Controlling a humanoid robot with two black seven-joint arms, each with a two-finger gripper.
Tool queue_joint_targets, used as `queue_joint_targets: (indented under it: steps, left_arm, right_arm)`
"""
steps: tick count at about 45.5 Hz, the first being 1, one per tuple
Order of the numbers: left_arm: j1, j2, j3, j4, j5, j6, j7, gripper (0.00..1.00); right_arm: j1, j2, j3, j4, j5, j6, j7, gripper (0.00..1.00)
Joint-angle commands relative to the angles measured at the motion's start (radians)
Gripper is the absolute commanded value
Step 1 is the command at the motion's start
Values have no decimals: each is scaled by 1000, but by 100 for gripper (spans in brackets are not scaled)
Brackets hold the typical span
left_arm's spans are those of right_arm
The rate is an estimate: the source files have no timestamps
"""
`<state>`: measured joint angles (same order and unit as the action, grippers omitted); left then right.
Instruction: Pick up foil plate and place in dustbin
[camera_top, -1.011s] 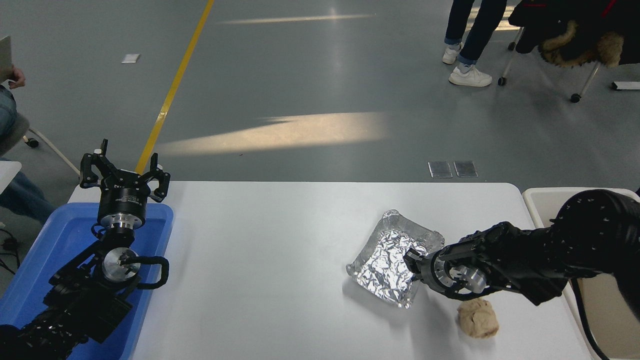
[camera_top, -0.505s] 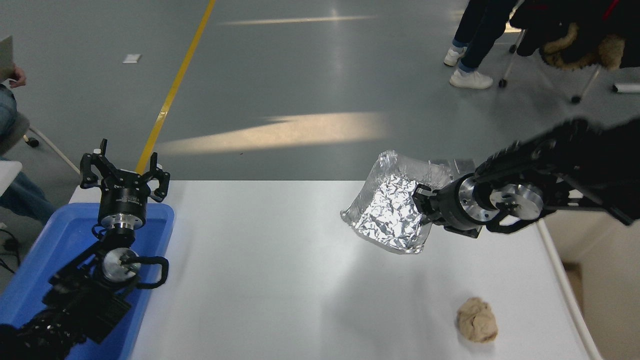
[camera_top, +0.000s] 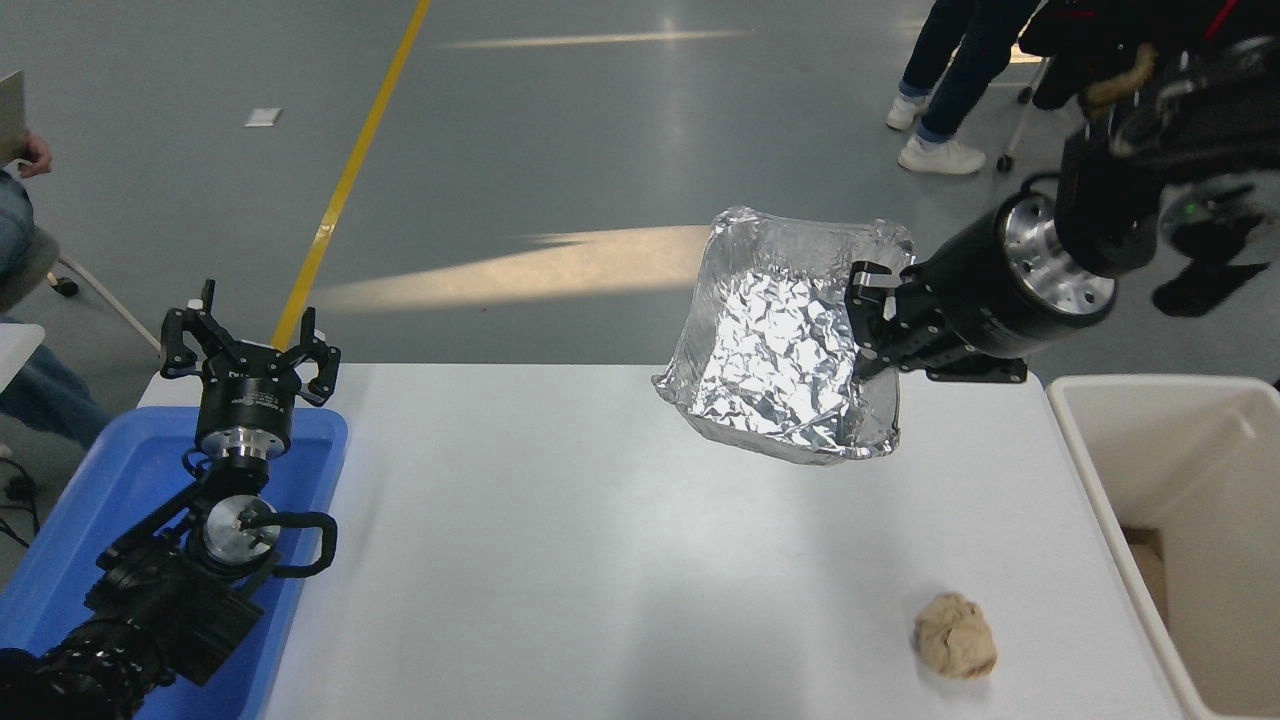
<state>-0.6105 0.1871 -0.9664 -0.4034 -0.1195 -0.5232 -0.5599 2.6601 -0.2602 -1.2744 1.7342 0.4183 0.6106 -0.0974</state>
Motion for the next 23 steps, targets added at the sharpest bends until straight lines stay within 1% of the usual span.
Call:
queue_joint_targets:
  steps: [1, 8, 13, 18, 23]
  left_arm:
    - [0, 0, 0, 0, 0, 0, 0, 99]
    - [0, 0, 0, 0, 0, -1, 0, 99]
    - [0, 0, 0, 0, 1, 0, 0, 99]
    - [0, 0, 0, 0, 1, -1, 0, 99]
    - [0, 0, 0, 0, 1, 0, 0, 99]
  right_arm:
    - [45, -4, -60, 5, -35, 63, 1, 0]
    - [-181, -53, -105, -44, -70, -121, 1, 0]
    - [-363, -93, -112, -134, -90, -239, 1, 0]
    - [-537, -146, -109, -243, -90, -310, 1, 0]
    - [-745, -218, -91, -405, -85, -368, 1, 0]
